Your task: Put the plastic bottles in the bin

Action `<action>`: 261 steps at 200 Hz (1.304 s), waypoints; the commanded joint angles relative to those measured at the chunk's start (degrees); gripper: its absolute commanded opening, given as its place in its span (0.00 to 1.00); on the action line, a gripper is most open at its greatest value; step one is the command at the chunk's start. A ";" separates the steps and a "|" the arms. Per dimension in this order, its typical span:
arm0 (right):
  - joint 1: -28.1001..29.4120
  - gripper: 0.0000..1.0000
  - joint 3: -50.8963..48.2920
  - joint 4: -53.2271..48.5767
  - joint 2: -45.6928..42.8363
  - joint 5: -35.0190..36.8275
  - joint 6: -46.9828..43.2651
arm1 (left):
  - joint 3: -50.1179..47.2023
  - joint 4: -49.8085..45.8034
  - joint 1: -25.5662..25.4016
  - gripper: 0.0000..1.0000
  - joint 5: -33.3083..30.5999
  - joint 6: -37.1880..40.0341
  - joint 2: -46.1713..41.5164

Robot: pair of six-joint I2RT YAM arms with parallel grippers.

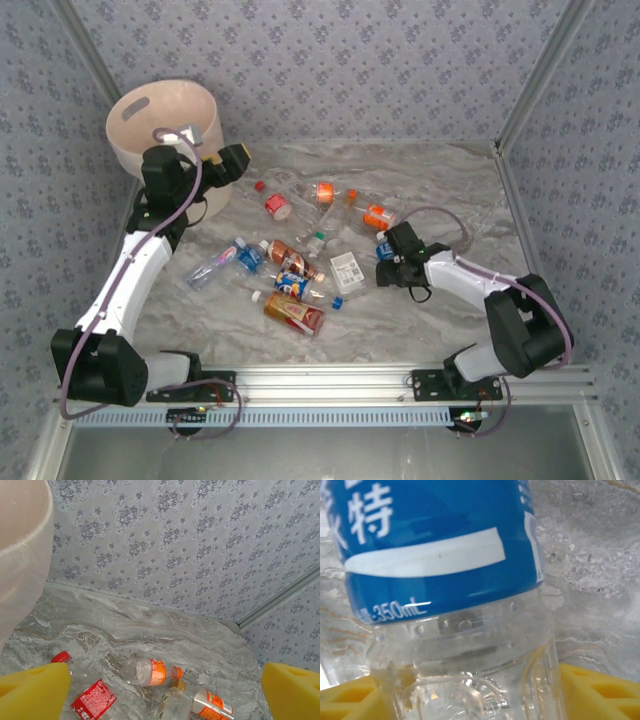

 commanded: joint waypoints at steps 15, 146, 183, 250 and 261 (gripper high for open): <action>1.28 0.63 0.30 -0.53 -6.29 1.29 -2.54 | 0.77 0.17 -1.13 0.98 2.78 1.62 0.03; 6.44 0.56 -2.82 40.75 -10.28 -12.52 -6.30 | 3.57 4.04 -17.46 0.98 6.77 -4.35 12.58; 7.62 0.56 -1.92 43.89 -6.31 -15.30 -5.33 | 4.65 11.17 -18.73 0.98 9.47 -10.61 18.47; 9.76 0.57 0.57 46.61 -0.84 -18.77 -3.87 | 7.93 3.56 -20.85 0.92 3.96 -5.68 20.98; 10.02 0.57 1.12 46.49 -0.25 -18.77 -3.83 | 8.17 3.23 -20.95 0.90 4.06 -5.46 21.35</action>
